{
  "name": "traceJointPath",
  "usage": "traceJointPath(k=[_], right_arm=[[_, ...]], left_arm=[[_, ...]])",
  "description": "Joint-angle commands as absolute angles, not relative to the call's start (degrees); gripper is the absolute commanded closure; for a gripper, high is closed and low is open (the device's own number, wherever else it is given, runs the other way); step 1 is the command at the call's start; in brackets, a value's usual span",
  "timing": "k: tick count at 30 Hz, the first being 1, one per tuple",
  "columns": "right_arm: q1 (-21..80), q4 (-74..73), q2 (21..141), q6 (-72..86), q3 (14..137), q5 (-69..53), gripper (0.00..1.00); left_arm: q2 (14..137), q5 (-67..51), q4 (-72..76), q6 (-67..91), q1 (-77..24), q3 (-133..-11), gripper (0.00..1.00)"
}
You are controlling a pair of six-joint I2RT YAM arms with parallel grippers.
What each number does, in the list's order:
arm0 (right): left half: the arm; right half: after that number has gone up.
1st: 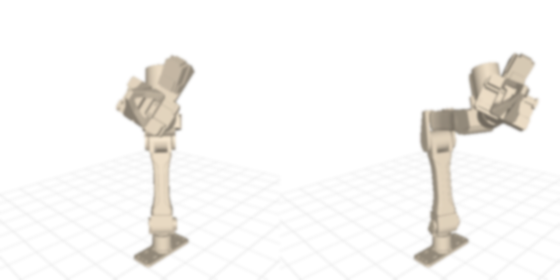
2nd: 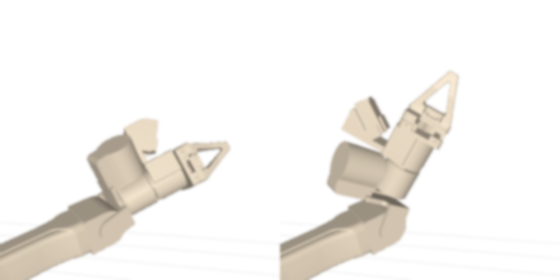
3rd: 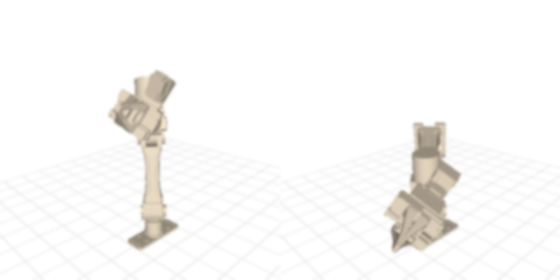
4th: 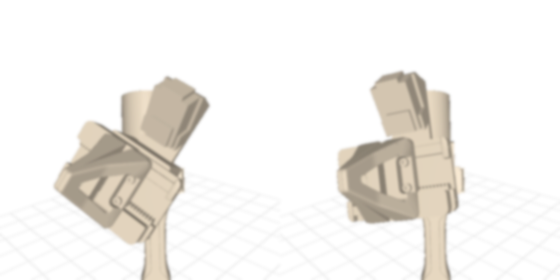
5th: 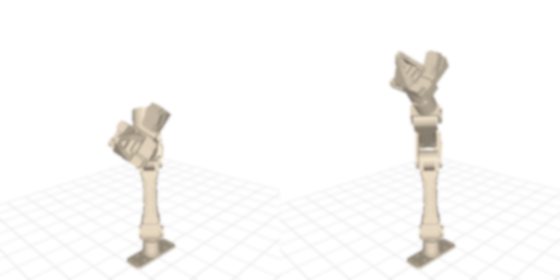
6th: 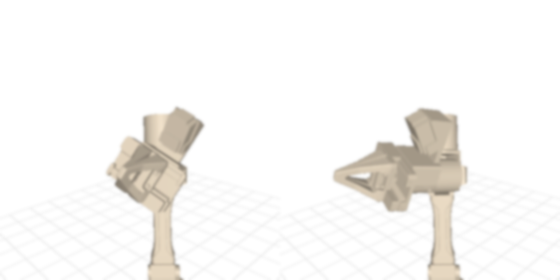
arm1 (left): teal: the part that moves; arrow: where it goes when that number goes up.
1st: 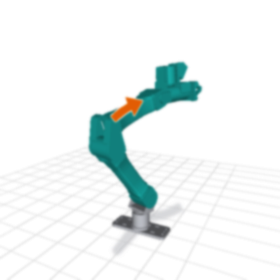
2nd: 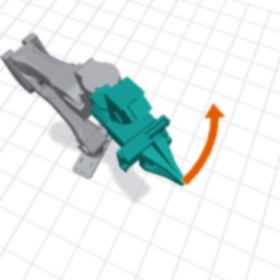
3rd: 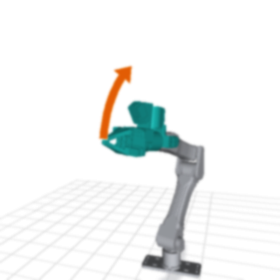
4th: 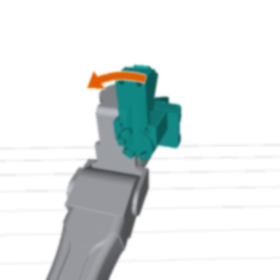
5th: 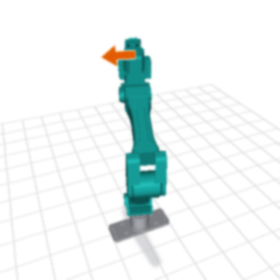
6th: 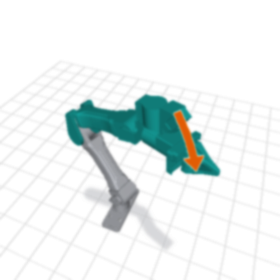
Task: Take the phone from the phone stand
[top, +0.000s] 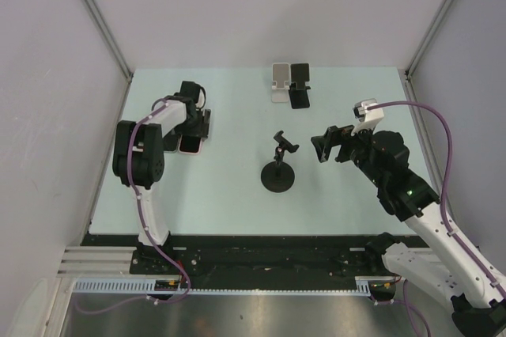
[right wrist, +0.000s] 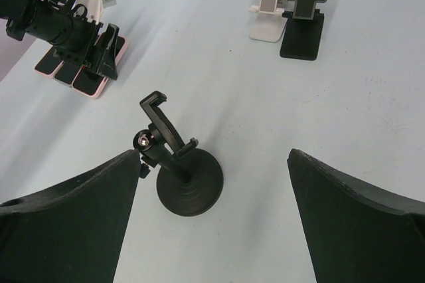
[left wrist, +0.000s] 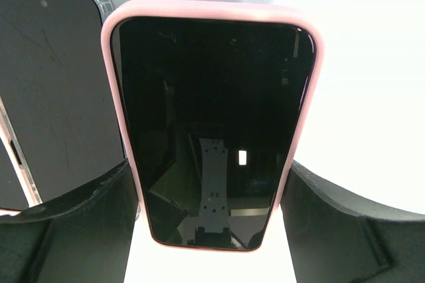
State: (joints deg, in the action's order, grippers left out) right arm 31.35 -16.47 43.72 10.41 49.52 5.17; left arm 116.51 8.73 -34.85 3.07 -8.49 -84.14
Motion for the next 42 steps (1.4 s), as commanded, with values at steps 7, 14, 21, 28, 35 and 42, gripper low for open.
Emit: traceJointPath(k=[7, 14, 21, 28, 35, 42], right_arm=[[31.1, -16.8, 43.2, 10.0, 49.6, 4.7, 0.02], [31.1, -16.6, 43.4, 10.5, 49.6, 3.8, 0.02], [31.1, -16.7, 43.7, 10.9, 49.6, 3.4, 0.02], [31.1, -16.9, 44.0, 11.3, 49.5, 2.8, 0.02], [31.1, -17.0, 44.3, 11.5, 49.4, 2.5, 0.03], [31.1, -16.6, 44.5, 11.7, 49.2, 2.1, 0.03]], left_arm=[[116.2, 11.1, -33.8, 0.2, -8.1, -85.9, 0.47], [115.2, 10.3, -33.8, 0.5, -8.3, -85.3, 0.33], [115.0, 10.5, -33.9, 0.8, -8.5, -85.2, 0.23], [115.0, 10.5, -34.1, 1.1, -8.6, -85.1, 0.14], [114.3, 11.1, -34.2, 1.3, -8.9, -85.1, 0.1], [113.5, 12.2, -34.2, 1.4, -9.8, -84.9, 0.18]])
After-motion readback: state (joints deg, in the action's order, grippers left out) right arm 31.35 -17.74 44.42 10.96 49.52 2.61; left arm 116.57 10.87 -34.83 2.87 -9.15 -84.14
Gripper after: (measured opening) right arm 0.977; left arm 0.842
